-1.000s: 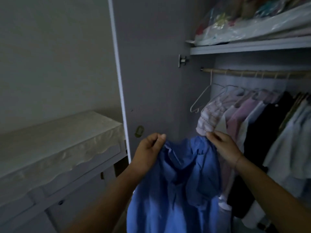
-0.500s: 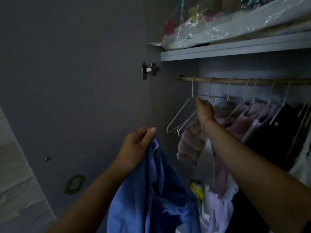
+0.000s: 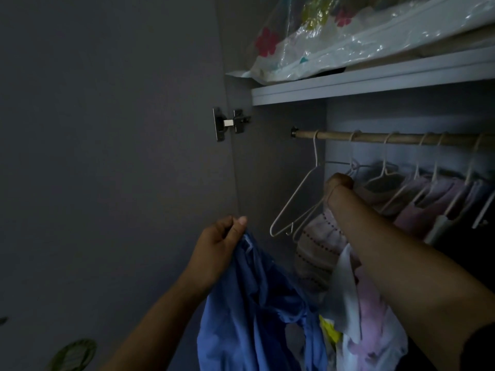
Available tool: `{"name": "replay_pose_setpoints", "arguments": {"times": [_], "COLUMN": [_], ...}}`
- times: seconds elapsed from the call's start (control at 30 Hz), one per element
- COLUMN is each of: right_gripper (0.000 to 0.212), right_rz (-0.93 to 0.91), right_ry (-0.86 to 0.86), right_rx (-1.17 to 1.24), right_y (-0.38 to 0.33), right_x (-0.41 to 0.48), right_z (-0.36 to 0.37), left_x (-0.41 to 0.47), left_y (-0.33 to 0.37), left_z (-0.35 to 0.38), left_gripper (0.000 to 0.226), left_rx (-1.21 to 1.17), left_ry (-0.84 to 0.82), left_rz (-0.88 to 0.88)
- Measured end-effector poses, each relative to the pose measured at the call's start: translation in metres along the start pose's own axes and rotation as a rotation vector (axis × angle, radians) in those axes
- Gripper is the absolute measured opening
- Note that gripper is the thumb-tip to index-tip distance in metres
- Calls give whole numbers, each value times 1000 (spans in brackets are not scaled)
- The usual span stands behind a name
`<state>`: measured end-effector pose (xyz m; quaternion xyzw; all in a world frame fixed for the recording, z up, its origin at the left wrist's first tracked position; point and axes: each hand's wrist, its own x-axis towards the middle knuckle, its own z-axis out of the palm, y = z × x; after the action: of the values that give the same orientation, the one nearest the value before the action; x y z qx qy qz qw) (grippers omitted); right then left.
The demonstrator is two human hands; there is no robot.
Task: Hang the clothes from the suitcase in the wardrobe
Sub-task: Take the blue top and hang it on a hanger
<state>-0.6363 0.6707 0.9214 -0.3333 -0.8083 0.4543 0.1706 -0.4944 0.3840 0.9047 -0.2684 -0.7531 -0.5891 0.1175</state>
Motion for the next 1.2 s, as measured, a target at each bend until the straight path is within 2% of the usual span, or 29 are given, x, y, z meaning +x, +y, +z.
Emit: {"name": "replay_pose_setpoints", "arguments": {"times": [0.03,0.07,0.13,0.2,0.23,0.27,0.3,0.47,0.63,0.83,0.97,1.13,1.2], "right_gripper": [42,44,62,49,46,45,45,27,28,32,32,31,39], "right_rz": [-12,61,69,-45,-18,62,17,-17,-29,-99,-121,-246,-175], "right_ry": [46,85,84,159,139,28,-19,-30,-129,-79,-115,-262,-178], "right_rx": [-19,18,151,229,456,821,940,1054,1205,1101,1098,872,696], "right_y": [3,-3,-7,-2,-5,-10,-12,-10,6,31,57,113,128], "right_x": [4,-1,1,4,-1,-5,-11,-62,-133,-223,-287,-365,-397], "right_z": [-2,-6,-16,-12,-15,-19,-21,-21,-17,-13,-18,-34,-51], "left_x": [1,3,5,6,6,5,3,-18,-54,-108,-148,-201,-218], "left_y": [-2,-3,-5,-5,-5,-5,-5,-3,8,26,29,26,28], "left_z": [1,3,6,10,11,12,12,8,-9,-41,-63,-86,-90], "left_gripper": [38,39,38,35,35,36,37,39,39,45,53,65,65], "left_rx": [-11,-19,-25,-24,-27,-37,-45,-90,-116,-73,-28,28,51], "left_ry": [-4,-7,-7,3,4,1,-4,-22,-40,-91,-147,-226,-236], "left_rz": [-3,-1,12,30,32,30,27,14,-5,-3,8,9,12]}}
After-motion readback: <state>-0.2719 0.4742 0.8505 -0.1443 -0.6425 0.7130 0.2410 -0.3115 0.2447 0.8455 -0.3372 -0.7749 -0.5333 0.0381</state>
